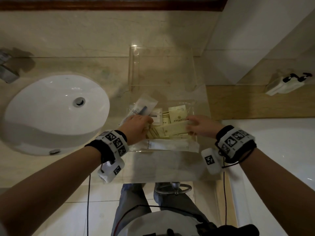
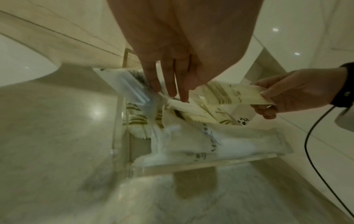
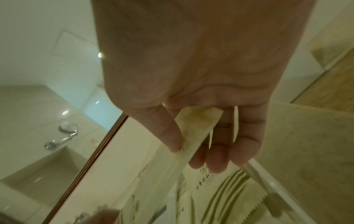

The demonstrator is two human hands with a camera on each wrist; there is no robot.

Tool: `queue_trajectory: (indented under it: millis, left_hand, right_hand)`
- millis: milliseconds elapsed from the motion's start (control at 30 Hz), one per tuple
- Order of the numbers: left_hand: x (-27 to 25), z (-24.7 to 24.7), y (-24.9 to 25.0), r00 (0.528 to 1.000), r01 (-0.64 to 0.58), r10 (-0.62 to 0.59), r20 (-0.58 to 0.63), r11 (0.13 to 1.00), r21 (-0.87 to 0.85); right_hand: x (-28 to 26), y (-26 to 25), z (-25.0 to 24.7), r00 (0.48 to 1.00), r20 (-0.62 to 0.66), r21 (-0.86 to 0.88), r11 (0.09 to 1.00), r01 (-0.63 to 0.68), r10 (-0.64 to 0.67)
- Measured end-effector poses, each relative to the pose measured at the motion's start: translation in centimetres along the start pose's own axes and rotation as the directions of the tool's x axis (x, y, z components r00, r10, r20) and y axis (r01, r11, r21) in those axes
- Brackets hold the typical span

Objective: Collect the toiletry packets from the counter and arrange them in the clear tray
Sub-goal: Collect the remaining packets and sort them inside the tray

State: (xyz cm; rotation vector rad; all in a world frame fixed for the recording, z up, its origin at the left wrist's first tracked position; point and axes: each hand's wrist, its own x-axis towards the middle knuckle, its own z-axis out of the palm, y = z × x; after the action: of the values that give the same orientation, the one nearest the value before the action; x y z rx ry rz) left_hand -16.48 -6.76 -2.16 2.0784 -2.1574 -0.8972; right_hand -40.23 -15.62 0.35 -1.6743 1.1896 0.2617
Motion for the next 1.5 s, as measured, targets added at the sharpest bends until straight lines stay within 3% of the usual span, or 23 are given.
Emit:
queue_trajectory:
  millis: [100,267,367,467,700,867,1000,1133,1233,1500]
  left_hand:
    - [-0.1,-0.3,-0.1,0.998,0.042,-0.035,0.047,0.985,-0.17]
    - [-0.1,0.4,-0.6,0.991,0.061,-0.098,-0.096,0.941,-0.333]
    - [0.0,0.6,-0.4,0.996,0.056,-0.069,-0.047,0.969,-0.242]
    - [-0.2,1.1,0.0,1.0,-0.004,0.004,-0.031,1.0,-0.003]
    - [-0.4,2.5,0.0,0.993,-0.113,0.114,0.008,0.968,0.225]
    - [-0.2,2.2,0.2,0.996,-0.092,0.088,0.027,0.964,0.248]
    - [-0.3,2.2,0.7,0.998,-0.065,0.061,0.034,0.988,0.142]
    - [-0.8,2.6,0.3,0.98,-0.193,0.183,0.085,0.972,0.132]
    - [-1.1,2.7,0.1,0.974,-0.22,0.214,0.068,0.97,0.107]
    - [-0.7,2.9,0.3,0.984,-0.167,0.16,0.081,0.981,0.095]
  right_hand:
    - [-0.1,0.5,-0.9,0.999,-0.037,0.169,0.986,-0.003,0.01]
    - [0.2,0.2,0.1,0.999,0.013,0.151,0.987,-0.053,0.051]
    - [1.2,-0.2,1.9,0.995,0.013,0.128,0.987,-0.1,0.099]
    - [2.0,-0.7,3.2,0.997,0.019,-0.083,0.994,-0.071,0.073]
    - [2.9,-1.2,4.0,0.999,0.037,-0.32,0.947,-0.008,0.021]
    - [2.7,-1.0,4.0,0.998,0.036,-0.448,0.894,-0.023,0.044]
    - [2.7,-0.8,4.1,0.996,0.063,-0.47,0.882,-0.022,0.059]
    - [2.6,-0.9,3.9,0.993,0.085,-0.462,0.886,-0.034,0.082]
    - [2.6,-0.8,3.9,0.991,0.097,-0.457,0.889,-0.036,0.09]
    - [3.1,-1.2,4.3,0.982,0.124,-0.558,0.828,-0.053,0.146]
